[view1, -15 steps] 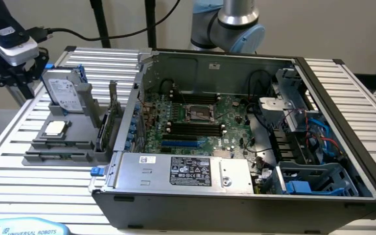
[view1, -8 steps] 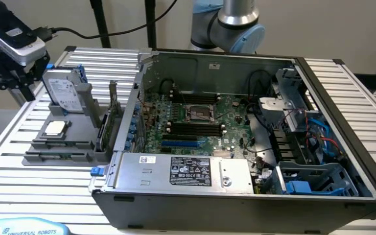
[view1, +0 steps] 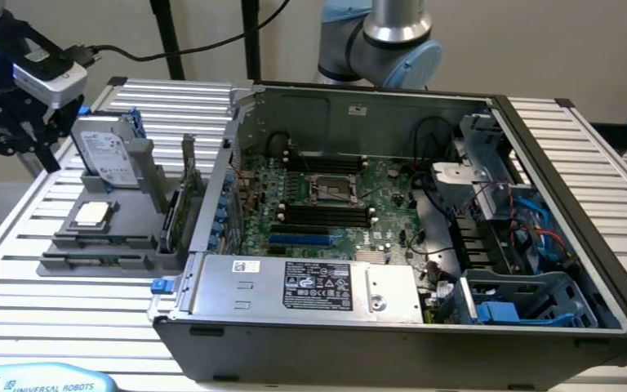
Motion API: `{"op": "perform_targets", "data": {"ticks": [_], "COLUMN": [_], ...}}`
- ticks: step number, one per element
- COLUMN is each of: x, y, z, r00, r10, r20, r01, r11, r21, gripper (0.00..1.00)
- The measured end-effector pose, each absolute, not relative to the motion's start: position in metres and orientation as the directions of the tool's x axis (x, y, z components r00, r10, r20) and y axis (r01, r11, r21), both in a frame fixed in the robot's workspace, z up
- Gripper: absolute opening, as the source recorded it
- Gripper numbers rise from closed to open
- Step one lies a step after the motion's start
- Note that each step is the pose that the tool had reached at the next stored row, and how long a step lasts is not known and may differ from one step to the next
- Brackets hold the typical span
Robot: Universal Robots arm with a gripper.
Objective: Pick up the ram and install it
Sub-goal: 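Pick up the ram and move it above insertion slot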
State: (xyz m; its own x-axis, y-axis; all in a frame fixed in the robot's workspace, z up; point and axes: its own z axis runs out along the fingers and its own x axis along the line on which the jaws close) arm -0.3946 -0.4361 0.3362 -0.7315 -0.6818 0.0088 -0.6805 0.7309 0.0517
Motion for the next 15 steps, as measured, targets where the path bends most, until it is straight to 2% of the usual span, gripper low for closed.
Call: {"op": "perform_targets", "data": {"ticks": [15], "x": [-0.3946], "y": [-0.4361], "z": [0.3271], "r00": [-0.52], "r10": [-0.854], "r20": [0.008], "r01": [-0.853], "r11": [0.52], "r21": [0.051], "gripper": [0.11]}}
